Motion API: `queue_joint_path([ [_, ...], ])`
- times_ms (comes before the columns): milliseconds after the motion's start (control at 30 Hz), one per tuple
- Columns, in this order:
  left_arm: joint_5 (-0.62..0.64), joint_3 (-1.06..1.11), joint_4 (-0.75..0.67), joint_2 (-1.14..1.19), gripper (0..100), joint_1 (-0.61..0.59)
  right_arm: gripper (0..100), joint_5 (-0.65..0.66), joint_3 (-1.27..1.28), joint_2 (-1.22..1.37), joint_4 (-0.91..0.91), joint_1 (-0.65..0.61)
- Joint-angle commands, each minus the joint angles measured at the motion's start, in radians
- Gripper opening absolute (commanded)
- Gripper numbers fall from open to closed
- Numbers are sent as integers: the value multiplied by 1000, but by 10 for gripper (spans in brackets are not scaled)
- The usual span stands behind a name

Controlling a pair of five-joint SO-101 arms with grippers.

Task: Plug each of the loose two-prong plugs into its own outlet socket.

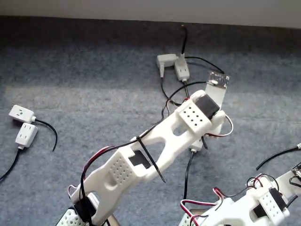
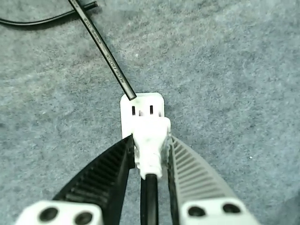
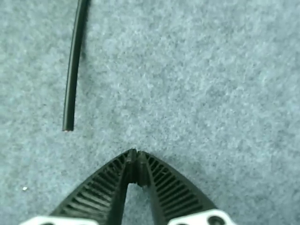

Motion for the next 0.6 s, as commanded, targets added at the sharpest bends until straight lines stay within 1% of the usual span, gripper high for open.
queue_joint_path([
  [0,3,-30,-11,-10,7,1,9,14,-2,-15,-16,-4],
  [100,-34,-30,-11,-10,7,1,9,14,-2,-15,-16,-4],
  [367,-29,-30,-8,-10,7,-35,9,14,-2,-15,-16,-4],
  [567,-32,-30,-9,-10,7,-31,9,14,-2,-15,-16,-7],
])
